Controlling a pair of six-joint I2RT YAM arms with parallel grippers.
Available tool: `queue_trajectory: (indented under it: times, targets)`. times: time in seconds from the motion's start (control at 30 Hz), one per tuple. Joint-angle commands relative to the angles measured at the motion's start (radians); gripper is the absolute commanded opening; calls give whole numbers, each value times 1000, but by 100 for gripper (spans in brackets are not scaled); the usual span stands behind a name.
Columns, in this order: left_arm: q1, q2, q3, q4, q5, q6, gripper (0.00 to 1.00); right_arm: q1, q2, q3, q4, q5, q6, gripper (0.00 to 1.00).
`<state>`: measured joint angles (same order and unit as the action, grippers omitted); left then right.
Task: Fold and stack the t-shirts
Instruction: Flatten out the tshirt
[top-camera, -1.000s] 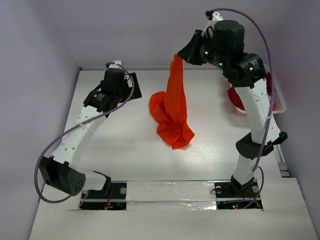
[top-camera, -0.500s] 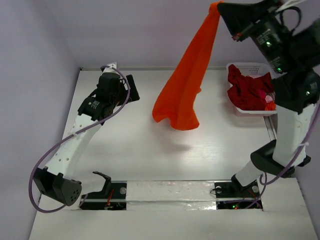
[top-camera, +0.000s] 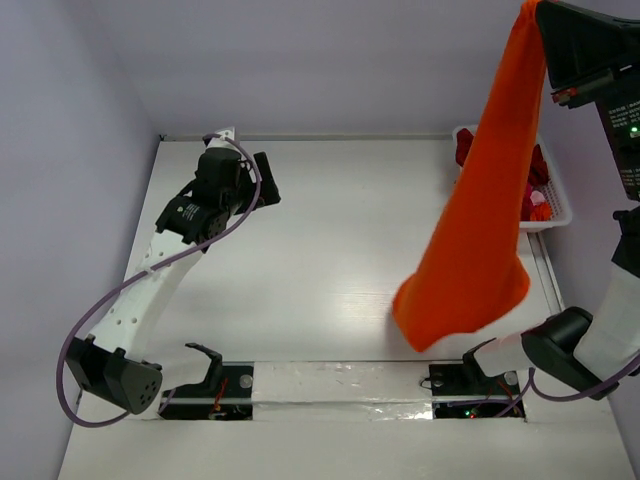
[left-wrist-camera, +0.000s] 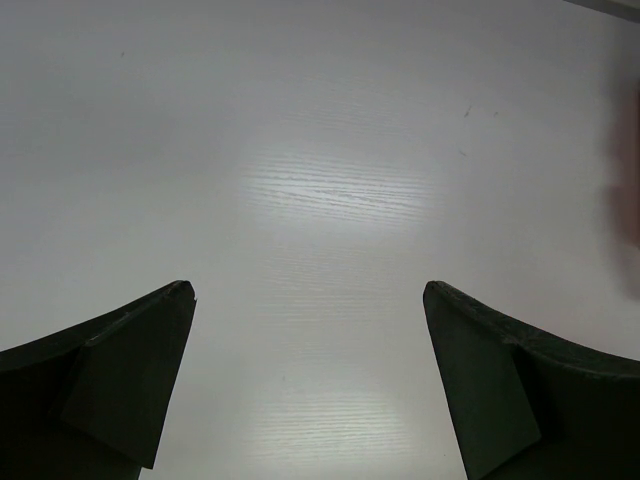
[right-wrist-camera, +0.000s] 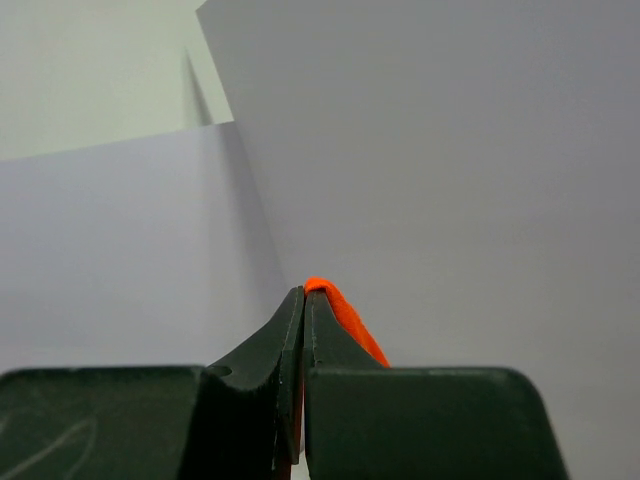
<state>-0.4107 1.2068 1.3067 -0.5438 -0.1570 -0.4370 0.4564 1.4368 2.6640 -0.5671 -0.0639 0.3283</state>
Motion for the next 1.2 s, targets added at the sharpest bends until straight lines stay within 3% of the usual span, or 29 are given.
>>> queue_trajectory:
  times: [0.0, 0.33, 0.77, 1.0, 1.07, 1.1, 1.13, 1.17]
  targets:
    - [-8, -29, 20, 12, 22, -9, 99, -9, 56, 4, -10, -72, 2, 0]
    - [-8, -42, -3, 13, 13, -17, 99, -9, 194, -33, -106, -211, 21, 0]
    - [-8, -27, -46, 50, 31, -32, 99, 2, 346, -64, -209, -140, -21, 0]
    - [-17, -10, -67, 73, 45, -42, 99, 11, 433, -128, -278, -213, -35, 1]
    - [-17, -7, -70, 76, 47, -42, 99, 11, 465, -157, -307, -249, -43, 52]
    - [-17, -4, -72, 79, 47, -42, 99, 11, 474, -174, -316, -260, -47, 70]
    - [-17, -1, -70, 79, 48, -42, 99, 11, 485, -208, -329, -251, -51, 100]
    - [-17, 2, -67, 79, 50, -42, 99, 11, 487, -229, -345, -225, -54, 100]
